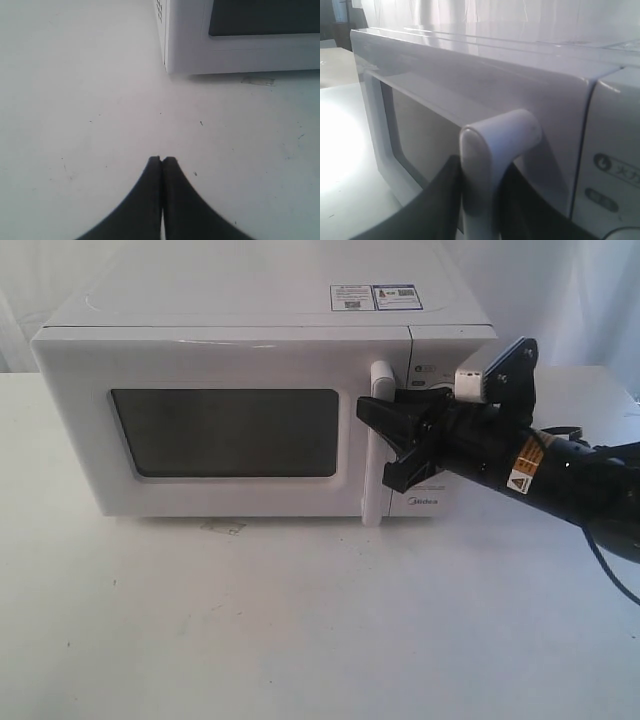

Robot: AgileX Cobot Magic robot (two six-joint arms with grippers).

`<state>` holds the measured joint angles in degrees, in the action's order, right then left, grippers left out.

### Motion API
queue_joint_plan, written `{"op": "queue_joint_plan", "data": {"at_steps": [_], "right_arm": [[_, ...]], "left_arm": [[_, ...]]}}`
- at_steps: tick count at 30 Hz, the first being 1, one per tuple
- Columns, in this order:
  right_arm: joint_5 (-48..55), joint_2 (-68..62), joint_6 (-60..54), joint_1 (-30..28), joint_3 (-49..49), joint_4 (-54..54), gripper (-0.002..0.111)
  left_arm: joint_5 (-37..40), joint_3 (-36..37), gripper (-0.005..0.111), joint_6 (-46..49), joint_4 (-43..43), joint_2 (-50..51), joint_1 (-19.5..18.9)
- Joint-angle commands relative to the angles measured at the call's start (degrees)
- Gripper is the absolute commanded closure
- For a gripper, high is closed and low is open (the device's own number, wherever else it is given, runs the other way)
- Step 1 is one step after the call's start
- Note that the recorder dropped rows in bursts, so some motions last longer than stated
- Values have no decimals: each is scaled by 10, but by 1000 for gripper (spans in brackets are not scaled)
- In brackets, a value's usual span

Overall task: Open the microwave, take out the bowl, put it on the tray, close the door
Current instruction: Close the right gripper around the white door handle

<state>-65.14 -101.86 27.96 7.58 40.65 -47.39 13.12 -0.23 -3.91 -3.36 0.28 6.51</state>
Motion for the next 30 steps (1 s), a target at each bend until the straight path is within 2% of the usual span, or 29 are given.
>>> {"op": "queue_joint_plan", "data": {"at_steps": [1,17,30], "right_arm": [[-48,-9,68,49,6,-208,108],[-48,-6,67,92,3,-218,108],[-48,47,53,113,-28,-218,108]], "left_arm": [[0,2,107,-1,-5,-3,-1],[0,2,107,-1,-5,-3,-1],[0,2,107,-1,-5,-3,-1]]}}
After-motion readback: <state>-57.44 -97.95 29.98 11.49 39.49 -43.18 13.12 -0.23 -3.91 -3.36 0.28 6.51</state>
